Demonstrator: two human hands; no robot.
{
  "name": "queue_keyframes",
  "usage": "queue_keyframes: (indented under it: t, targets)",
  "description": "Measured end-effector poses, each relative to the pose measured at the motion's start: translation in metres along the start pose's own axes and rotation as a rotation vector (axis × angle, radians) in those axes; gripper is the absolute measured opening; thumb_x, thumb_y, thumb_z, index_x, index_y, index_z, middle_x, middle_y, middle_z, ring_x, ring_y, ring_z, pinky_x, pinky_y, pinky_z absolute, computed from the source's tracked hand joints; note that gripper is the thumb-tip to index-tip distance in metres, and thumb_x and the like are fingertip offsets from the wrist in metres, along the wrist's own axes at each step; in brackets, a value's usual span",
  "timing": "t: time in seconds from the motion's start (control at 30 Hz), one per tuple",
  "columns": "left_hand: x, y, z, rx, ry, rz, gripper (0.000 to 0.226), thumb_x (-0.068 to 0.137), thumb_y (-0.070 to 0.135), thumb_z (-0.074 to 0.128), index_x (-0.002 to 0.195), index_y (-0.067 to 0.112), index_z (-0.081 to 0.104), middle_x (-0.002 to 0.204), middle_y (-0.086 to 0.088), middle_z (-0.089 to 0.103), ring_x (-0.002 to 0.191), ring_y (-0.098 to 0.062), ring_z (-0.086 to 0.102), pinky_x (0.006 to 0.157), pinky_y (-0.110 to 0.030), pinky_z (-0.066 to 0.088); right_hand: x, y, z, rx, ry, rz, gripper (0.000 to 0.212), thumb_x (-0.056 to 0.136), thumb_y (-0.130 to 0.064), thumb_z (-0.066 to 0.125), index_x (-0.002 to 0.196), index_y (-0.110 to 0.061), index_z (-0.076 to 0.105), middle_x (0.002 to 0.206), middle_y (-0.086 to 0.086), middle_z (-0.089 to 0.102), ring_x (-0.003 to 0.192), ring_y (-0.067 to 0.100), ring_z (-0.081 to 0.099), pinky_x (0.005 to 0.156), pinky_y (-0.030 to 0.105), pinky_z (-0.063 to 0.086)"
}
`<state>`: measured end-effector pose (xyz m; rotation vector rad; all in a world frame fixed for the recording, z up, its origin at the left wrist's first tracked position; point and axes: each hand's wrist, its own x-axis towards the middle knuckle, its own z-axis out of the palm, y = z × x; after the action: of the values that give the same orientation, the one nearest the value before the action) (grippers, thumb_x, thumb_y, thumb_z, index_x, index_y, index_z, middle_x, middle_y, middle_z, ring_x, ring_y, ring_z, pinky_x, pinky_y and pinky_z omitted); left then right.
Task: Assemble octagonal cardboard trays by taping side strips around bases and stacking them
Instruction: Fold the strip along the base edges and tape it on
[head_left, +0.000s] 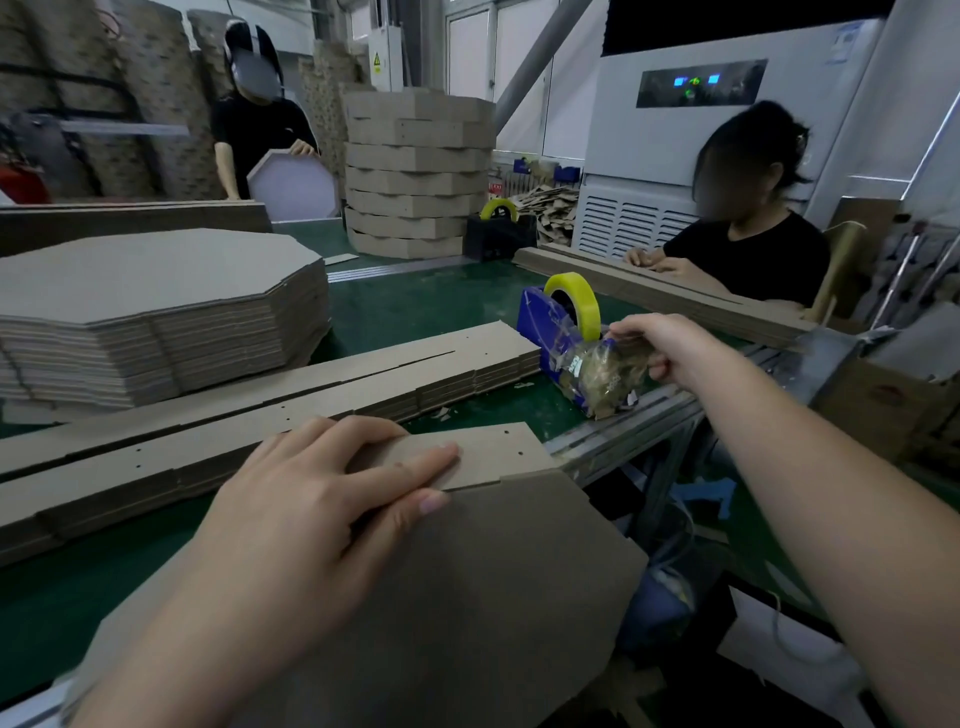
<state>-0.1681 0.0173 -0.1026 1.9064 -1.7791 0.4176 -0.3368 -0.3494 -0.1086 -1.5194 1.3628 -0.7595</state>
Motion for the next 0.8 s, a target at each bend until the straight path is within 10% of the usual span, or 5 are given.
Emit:
queue_keyframes:
  t: [0.27,0.57,0.8]
  targets:
    - [0.001,0.003,0.001,-0.009,0.019,-0.001,0.039,0.088,0.049,0.040,0.112,0.041,0.069,0.103,0.009,0.067,0.089,-0.023,0.064,0.064,-0.035,0.051,0.001,-0.001,0.001,0.323,-0.041,0.143,0.010,0.081,-0.013,0.069,0.073,-0.014,0.075,0.083,-0.006,0.069,0.059,0.003,0.042,0.035,0.012,0.032]
    - [0.001,-0.001,0.004,0.008,0.012,0.002,0.040,0.089,0.051,0.038,0.114,0.042,0.067,0.105,0.012,0.065,0.090,-0.021,0.064,0.064,-0.038,0.052,-0.013,0.010,0.002,0.593,-0.006,-0.005,0.009,0.083,-0.013,0.067,0.077,-0.010,0.072,0.050,-0.013,0.060,0.052,0.002,0.036,0.058,0.019,0.038]
    - [0.003,0.000,0.004,-0.011,0.000,0.001,0.040,0.090,0.053,0.037,0.114,0.042,0.067,0.107,0.013,0.064,0.092,-0.020,0.063,0.067,-0.039,0.053,-0.022,0.041,0.008,0.865,-0.007,-0.257,0.048,0.083,0.009,0.053,0.041,-0.013,0.062,0.050,-0.002,0.056,0.052,0.007,0.049,0.068,0.024,0.045]
